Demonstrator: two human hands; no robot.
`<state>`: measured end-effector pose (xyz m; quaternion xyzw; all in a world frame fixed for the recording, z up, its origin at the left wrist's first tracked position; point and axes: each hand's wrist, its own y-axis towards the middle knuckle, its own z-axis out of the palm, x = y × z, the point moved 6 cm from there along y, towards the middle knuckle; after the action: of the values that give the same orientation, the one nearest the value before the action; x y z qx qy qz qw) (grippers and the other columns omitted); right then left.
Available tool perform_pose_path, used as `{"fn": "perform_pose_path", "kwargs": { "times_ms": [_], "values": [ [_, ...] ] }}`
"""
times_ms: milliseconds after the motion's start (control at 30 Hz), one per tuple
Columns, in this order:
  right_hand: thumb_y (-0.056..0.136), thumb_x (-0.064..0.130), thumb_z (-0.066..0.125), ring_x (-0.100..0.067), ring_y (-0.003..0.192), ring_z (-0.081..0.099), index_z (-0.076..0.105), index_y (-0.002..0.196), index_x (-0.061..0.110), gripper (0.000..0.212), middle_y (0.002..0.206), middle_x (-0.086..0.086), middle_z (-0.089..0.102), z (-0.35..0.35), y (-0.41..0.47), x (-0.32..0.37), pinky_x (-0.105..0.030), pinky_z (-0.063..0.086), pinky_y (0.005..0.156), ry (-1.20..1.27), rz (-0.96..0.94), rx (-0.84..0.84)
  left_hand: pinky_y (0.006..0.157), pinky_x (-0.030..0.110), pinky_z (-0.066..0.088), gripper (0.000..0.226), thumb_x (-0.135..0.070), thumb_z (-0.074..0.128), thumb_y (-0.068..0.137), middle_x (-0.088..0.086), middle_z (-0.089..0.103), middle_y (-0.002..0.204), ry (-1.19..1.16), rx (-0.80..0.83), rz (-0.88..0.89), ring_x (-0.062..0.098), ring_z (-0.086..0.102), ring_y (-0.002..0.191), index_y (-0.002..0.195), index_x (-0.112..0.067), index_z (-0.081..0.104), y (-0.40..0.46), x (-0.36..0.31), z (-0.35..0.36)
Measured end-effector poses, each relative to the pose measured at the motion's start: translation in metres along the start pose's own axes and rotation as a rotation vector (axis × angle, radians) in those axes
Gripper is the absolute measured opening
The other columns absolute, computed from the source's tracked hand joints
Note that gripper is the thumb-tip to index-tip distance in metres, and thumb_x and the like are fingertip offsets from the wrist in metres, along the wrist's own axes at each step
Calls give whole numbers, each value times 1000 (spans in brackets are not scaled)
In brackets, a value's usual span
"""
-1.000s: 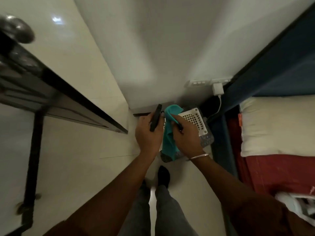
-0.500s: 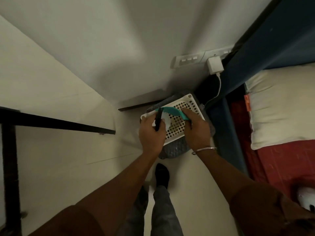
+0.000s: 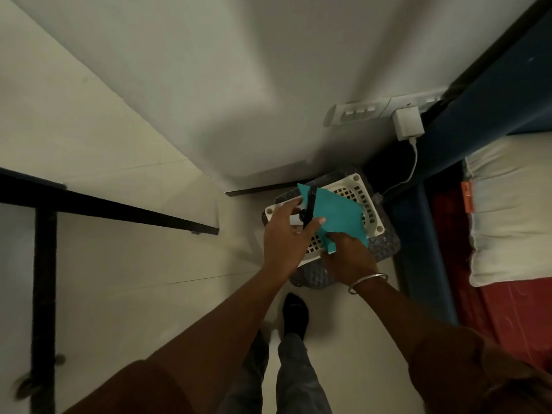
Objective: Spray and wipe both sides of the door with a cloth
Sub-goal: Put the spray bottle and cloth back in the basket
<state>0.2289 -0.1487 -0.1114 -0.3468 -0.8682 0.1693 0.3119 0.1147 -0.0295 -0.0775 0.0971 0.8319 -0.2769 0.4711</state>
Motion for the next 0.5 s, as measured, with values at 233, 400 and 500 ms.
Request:
{"fn": "perform_pose_path", "kwargs": {
  "times_ms": [233, 400, 500],
  "values": [
    [89, 33, 76, -27, 82, 71, 72, 104, 14, 24, 94, -6, 72, -55, -32, 103, -44, 60, 69, -119, -282, -238, 96, 25, 52, 50, -44, 66, 98, 2, 63, 136, 237, -108, 149, 6, 56, 116, 142, -22, 57, -41, -30, -109],
    [87, 28, 78, -24, 73, 70, 73, 90, 19, 12, 86, -1, 73, -110, -85, 256, -34, 58, 64, -142, -547, -435, 113, 12, 34, 47, -44, 61, 101, -3, 54, 152, 352, -305, 261, 7, 42, 141, 145, -29, 56, -73, -77, -230],
    [95, 33, 69, -16, 80, 69, 75, 102, 20, 16, 96, 2, 74, -127, -121, 342, -26, 54, 71, -126, -703, -470, 113, 12, 31, 45, -43, 62, 102, -4, 57, 151, 407, -381, 381, 7, 44, 143, 143, -24, 60, -104, -98, -297]
  ]
}}
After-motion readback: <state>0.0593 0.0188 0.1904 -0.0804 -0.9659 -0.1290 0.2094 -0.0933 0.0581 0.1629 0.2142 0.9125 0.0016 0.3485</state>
